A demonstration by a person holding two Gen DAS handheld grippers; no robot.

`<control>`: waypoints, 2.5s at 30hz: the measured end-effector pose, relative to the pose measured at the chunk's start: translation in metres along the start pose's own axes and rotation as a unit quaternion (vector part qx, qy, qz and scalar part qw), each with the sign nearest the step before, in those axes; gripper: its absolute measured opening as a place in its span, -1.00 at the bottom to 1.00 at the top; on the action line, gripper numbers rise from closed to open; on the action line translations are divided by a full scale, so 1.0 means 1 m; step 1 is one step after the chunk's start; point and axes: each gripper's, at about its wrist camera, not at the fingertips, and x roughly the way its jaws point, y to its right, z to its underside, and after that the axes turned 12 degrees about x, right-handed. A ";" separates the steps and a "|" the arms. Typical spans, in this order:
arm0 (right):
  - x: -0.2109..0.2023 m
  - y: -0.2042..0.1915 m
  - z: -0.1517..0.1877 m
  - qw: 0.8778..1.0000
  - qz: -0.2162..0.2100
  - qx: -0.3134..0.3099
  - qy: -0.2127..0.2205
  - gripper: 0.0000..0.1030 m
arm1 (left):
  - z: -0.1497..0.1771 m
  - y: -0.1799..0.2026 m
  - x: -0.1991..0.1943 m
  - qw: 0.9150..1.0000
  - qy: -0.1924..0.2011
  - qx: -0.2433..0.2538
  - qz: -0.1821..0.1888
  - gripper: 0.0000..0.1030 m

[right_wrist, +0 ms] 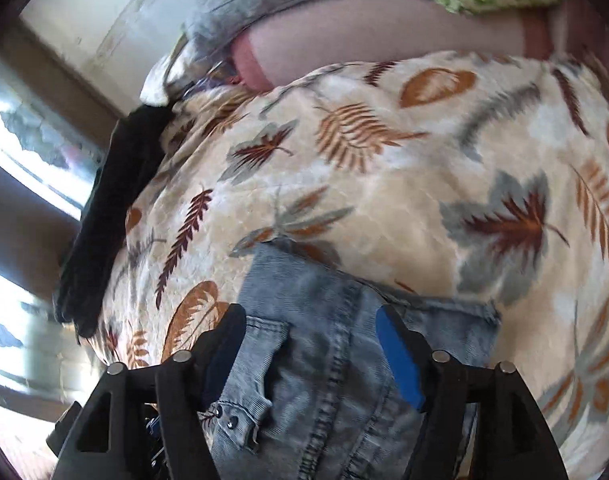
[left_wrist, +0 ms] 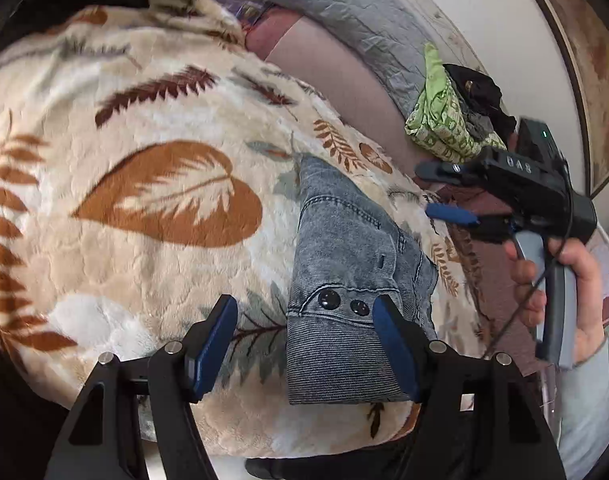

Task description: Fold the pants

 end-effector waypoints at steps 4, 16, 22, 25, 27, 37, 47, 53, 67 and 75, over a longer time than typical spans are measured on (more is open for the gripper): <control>0.064 -0.057 -0.027 0.988 0.093 -0.093 -0.077 0.40 | 0.002 -0.007 0.017 0.998 -0.030 -0.038 0.047 0.37; 0.132 -0.072 -0.032 0.955 0.216 -0.164 -0.117 -0.76 | 0.002 0.035 0.046 0.996 -0.067 0.036 0.038 -0.16; 0.119 -0.038 -0.035 0.957 0.264 -0.116 -0.002 -0.55 | 0.005 0.048 0.052 0.996 -0.067 0.062 0.017 -0.16; 0.077 -0.016 -0.043 0.978 0.201 -0.048 0.036 -0.51 | 0.006 0.043 0.048 0.996 -0.066 0.058 0.021 -0.13; 0.046 -0.013 -0.032 0.990 0.133 -0.030 0.035 -0.50 | 0.006 0.039 0.044 0.997 -0.063 0.046 0.023 -0.08; 0.033 0.063 0.058 0.998 0.010 0.061 -0.032 0.14 | -0.014 0.045 -0.003 0.997 -0.009 0.078 -0.003 -0.04; 0.010 0.098 0.142 0.996 -0.020 0.089 -0.019 0.27 | 0.004 0.066 0.044 0.978 -0.086 0.171 -0.083 0.17; -0.027 0.100 0.152 0.995 -0.033 0.077 0.058 0.27 | -0.008 0.082 0.016 0.975 -0.044 0.190 -0.109 0.16; -0.034 0.145 0.171 0.973 -0.073 0.137 0.170 0.52 | -0.003 0.098 0.023 0.947 -0.066 0.234 -0.212 0.27; -0.041 0.177 0.172 0.959 -0.087 0.199 0.185 0.64 | -0.005 0.105 0.017 0.941 -0.054 0.244 -0.230 0.29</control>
